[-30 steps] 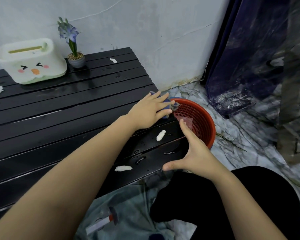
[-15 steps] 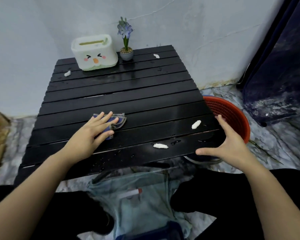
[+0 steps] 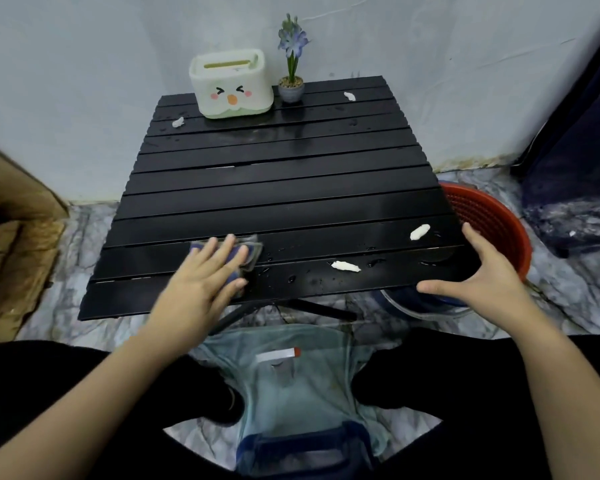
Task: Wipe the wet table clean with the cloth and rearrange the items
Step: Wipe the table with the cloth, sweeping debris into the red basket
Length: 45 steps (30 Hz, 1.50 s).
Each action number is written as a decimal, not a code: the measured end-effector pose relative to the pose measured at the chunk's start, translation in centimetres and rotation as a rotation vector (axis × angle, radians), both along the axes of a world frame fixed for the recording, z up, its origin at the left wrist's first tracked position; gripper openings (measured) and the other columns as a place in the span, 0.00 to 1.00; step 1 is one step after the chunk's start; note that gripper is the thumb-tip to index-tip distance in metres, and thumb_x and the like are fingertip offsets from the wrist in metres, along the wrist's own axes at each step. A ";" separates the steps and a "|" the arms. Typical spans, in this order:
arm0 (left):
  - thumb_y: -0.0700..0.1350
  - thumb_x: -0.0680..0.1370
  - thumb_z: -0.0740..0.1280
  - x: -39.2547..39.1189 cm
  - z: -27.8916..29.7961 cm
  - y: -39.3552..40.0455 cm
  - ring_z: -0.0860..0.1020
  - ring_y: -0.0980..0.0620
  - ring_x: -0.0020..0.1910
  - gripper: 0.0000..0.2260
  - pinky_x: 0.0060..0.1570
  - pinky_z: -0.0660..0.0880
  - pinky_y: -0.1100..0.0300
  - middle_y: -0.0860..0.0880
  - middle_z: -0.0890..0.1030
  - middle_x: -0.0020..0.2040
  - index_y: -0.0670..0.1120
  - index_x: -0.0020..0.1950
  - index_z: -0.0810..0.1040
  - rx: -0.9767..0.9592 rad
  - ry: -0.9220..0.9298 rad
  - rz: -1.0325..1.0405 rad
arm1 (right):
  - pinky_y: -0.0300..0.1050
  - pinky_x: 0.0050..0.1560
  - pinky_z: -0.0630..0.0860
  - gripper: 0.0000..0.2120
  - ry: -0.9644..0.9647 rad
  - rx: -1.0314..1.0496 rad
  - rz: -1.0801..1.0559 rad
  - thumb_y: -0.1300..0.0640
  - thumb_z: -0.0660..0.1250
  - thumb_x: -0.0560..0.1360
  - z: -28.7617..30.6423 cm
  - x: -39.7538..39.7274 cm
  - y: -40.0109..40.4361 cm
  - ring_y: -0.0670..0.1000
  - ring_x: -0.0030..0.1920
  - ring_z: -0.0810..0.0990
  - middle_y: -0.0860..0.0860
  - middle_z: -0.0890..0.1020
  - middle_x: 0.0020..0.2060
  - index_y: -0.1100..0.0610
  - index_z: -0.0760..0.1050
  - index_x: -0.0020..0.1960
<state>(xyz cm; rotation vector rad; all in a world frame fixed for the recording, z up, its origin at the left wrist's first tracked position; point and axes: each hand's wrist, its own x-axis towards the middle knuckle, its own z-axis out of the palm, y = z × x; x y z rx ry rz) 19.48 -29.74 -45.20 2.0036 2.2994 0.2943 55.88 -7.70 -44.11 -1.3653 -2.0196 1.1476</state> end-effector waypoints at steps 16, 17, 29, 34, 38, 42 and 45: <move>0.53 0.83 0.55 5.5 -0.3 16.1 0.56 0.42 0.78 0.23 0.76 0.51 0.49 0.47 0.61 0.78 0.49 0.78 0.61 -0.023 -0.092 -0.167 | 0.36 0.73 0.54 0.62 0.005 -0.007 -0.016 0.48 0.85 0.53 -0.1 0.1 -0.1 0.42 0.77 0.58 0.45 0.61 0.78 0.54 0.57 0.80; 0.54 0.83 0.55 4.3 -0.4 14.9 0.55 0.42 0.78 0.23 0.76 0.50 0.49 0.47 0.60 0.78 0.50 0.78 0.61 -0.022 -0.105 -0.151 | 0.37 0.73 0.54 0.63 0.007 -0.007 -0.012 0.47 0.84 0.53 -0.1 0.1 -0.1 0.41 0.76 0.58 0.44 0.62 0.77 0.54 0.57 0.80; 0.56 0.83 0.53 4.8 0.6 4.3 0.52 0.46 0.79 0.24 0.76 0.54 0.45 0.50 0.57 0.80 0.49 0.78 0.61 -0.048 -0.012 -0.479 | 0.15 0.51 0.57 0.53 -0.005 -0.006 -0.004 0.54 0.85 0.58 1.0 0.1 -0.5 0.25 0.58 0.63 0.23 0.62 0.57 0.51 0.62 0.77; 0.57 0.83 0.50 9.5 0.3 12.3 0.47 0.48 0.80 0.24 0.78 0.45 0.52 0.53 0.54 0.80 0.53 0.79 0.57 -0.064 -0.032 -0.611 | 0.15 0.54 0.55 0.56 -0.005 -0.026 -0.016 0.51 0.85 0.56 0.7 0.2 -0.5 0.26 0.63 0.62 0.27 0.63 0.63 0.50 0.60 0.78; 0.58 0.82 0.50 11.7 0.2 18.9 0.48 0.46 0.80 0.25 0.78 0.44 0.51 0.51 0.55 0.80 0.53 0.79 0.59 -0.061 -0.096 -0.633 | 0.18 0.59 0.57 0.50 -0.001 -0.028 -0.032 0.52 0.86 0.56 0.6 0.1 -0.4 0.18 0.61 0.61 0.29 0.66 0.65 0.44 0.63 0.72; 0.55 0.83 0.53 14.1 0.0 24.1 0.49 0.44 0.79 0.23 0.76 0.42 0.52 0.50 0.56 0.80 0.52 0.78 0.61 -0.031 -0.141 -0.598 | 0.36 0.72 0.55 0.68 -0.049 -0.041 -0.055 0.39 0.82 0.49 0.5 -0.1 -0.3 0.43 0.78 0.56 0.46 0.59 0.79 0.55 0.54 0.81; 0.54 0.83 0.55 14.7 -0.4 25.6 0.52 0.45 0.79 0.22 0.78 0.45 0.49 0.51 0.60 0.79 0.52 0.77 0.63 -0.021 -0.348 -0.510 | 0.37 0.73 0.54 0.71 -0.040 -0.036 -0.056 0.35 0.80 0.46 0.4 -0.1 -0.2 0.44 0.78 0.55 0.47 0.58 0.80 0.54 0.53 0.81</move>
